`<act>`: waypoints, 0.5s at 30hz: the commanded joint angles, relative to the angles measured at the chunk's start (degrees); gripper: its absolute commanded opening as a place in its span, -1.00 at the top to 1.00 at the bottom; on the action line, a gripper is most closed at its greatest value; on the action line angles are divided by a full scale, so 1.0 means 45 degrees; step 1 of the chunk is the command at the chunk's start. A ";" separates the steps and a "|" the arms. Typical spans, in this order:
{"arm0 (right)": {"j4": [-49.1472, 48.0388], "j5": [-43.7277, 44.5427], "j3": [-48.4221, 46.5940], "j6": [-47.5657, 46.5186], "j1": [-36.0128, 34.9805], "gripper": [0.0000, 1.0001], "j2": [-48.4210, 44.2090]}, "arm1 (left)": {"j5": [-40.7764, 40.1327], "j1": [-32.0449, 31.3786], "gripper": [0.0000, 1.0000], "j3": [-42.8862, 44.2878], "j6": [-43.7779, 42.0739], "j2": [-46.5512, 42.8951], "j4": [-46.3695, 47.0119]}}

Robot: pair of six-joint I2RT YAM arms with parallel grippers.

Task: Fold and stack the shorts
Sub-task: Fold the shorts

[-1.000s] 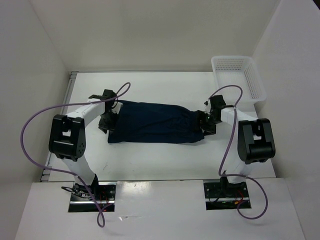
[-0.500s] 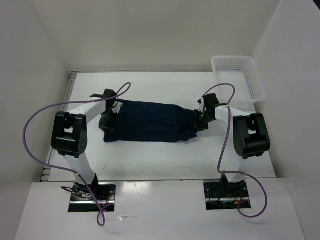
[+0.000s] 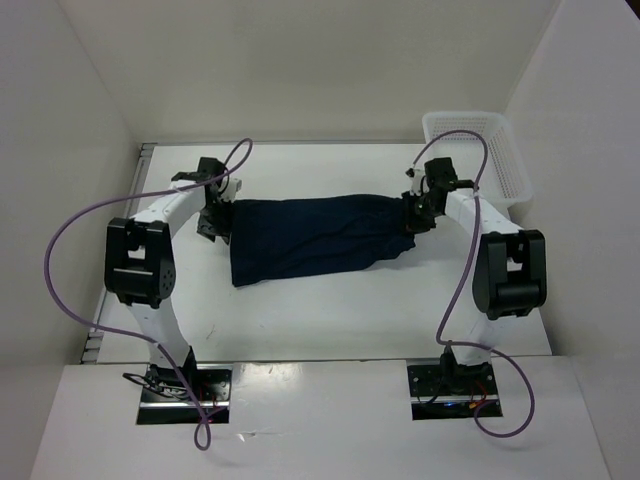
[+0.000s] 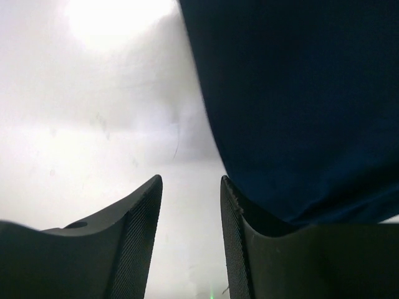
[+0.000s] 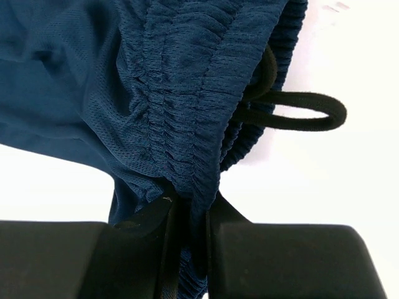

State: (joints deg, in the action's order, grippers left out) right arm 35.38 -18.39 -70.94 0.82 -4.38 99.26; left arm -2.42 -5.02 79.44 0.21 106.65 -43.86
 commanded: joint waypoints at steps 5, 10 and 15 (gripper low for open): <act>0.1318 0.3380 -0.1364 -0.1352 0.0447 1.00 -0.1823 | 0.1861 -0.0913 0.00 0.1622 -0.0046 0.1826 0.0701; 0.1066 0.5823 -0.2028 -0.2270 0.0564 1.00 -0.1941 | 0.2353 -0.1852 -0.06 0.2775 -0.0046 0.2997 0.0936; 0.0947 0.7190 -0.2497 -0.2760 -0.0563 1.00 -0.1941 | 0.1748 -0.3179 -0.06 0.3342 -0.0046 0.4051 0.1385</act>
State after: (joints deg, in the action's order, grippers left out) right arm 41.12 7.18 -78.48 -8.97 -3.25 93.45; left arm 4.82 -16.84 92.68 0.21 122.02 -39.70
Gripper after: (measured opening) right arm 0.187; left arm 0.532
